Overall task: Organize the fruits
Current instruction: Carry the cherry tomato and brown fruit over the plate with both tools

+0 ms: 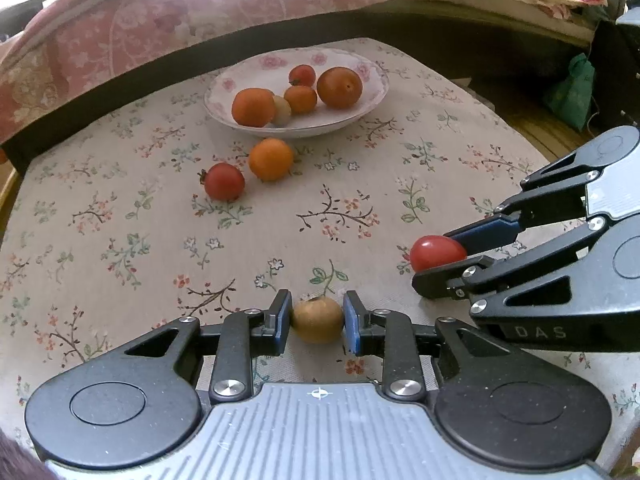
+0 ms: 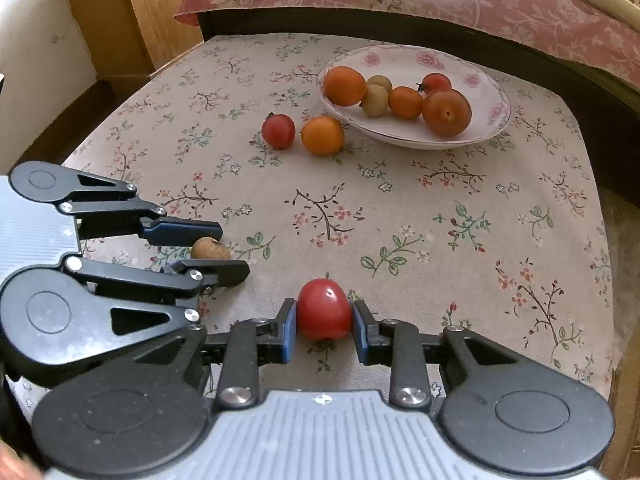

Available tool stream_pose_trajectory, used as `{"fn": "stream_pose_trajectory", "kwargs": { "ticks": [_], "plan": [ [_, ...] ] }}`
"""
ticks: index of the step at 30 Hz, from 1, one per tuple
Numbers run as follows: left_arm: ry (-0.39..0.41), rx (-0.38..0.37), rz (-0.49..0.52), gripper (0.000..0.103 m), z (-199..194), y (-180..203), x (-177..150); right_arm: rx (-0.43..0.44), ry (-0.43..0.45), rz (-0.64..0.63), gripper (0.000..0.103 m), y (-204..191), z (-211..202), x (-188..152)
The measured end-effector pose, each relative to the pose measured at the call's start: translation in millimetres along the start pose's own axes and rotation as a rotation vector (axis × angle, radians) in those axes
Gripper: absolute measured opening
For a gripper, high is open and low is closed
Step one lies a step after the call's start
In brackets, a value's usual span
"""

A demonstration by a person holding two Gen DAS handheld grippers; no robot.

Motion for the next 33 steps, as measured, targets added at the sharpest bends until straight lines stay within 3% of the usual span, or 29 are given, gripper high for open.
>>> {"fn": "stream_pose_trajectory", "kwargs": {
  "ticks": [10,18,21,28,33],
  "plan": [
    [0.019,0.045,-0.019,0.037,-3.0,2.9,-9.1,0.006,-0.014,0.008,0.030,0.8,0.8,2.2],
    [0.023,0.041,-0.043,0.052,-6.3,-0.8,-17.0,0.000,-0.004,0.009,0.030,0.8,1.6,2.8],
    [0.037,0.026,-0.061,0.053,-5.5,-2.9,-18.2,-0.010,0.003,0.003,0.030,-0.6,1.6,1.1],
    [0.035,0.030,-0.032,0.036,-6.4,5.7,-17.1,-0.009,0.009,0.007,0.030,-0.5,0.5,0.8],
    [0.021,0.040,-0.032,0.035,-6.2,5.9,-14.9,-0.029,0.016,0.006,0.030,-0.3,-1.2,1.6]
  ]
}}
Point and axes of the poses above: each gripper's, at about its wrist camera, not at the fingertips, and z roughly the way its jaws point, y to its right, x to its top, the point moved 5 cm from there along z, roughly the way its jaws point, and after that the axes turned 15 degrees about -y, right-handed, at the moved point
